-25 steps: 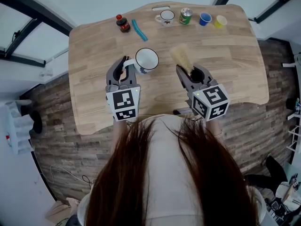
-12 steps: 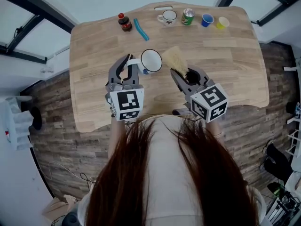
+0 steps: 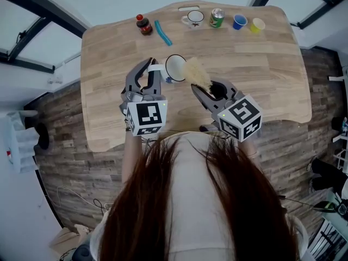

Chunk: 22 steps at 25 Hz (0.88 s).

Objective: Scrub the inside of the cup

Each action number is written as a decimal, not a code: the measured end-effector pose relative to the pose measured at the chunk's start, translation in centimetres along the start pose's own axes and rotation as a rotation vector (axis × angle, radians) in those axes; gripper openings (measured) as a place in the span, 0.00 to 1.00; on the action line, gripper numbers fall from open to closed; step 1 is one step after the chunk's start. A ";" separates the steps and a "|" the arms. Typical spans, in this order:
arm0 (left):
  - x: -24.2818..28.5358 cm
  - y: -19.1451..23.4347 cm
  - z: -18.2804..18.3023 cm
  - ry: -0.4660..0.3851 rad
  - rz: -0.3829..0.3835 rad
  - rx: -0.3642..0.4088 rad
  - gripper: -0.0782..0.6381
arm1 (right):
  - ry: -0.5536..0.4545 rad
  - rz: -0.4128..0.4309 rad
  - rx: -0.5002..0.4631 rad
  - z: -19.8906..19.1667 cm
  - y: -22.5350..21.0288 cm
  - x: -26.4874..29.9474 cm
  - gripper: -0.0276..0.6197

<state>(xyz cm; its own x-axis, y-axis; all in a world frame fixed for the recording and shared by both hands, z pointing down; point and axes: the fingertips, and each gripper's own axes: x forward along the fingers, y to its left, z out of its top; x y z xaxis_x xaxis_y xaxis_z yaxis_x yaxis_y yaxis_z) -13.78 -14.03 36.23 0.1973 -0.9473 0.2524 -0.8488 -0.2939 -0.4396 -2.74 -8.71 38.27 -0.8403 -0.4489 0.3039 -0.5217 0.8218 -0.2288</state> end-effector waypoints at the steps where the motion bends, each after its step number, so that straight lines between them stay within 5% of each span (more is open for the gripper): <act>1: 0.0 -0.1 0.1 -0.004 -0.004 0.007 0.14 | 0.005 0.005 -0.004 -0.1 0.1 0.1 0.18; 22: 0.7 -1.1 1.3 -0.037 -0.064 0.240 0.14 | 0.171 0.066 -0.087 -1.6 0.7 0.9 0.18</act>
<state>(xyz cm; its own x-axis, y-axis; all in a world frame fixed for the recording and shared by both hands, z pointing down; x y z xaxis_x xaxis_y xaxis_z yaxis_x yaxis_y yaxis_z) -12.07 -14.54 35.75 0.2687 -0.9285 0.2564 -0.6941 -0.3712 -0.6168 -3.64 -8.02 39.84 -0.8311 -0.3334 0.4451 -0.4457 0.8780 -0.1745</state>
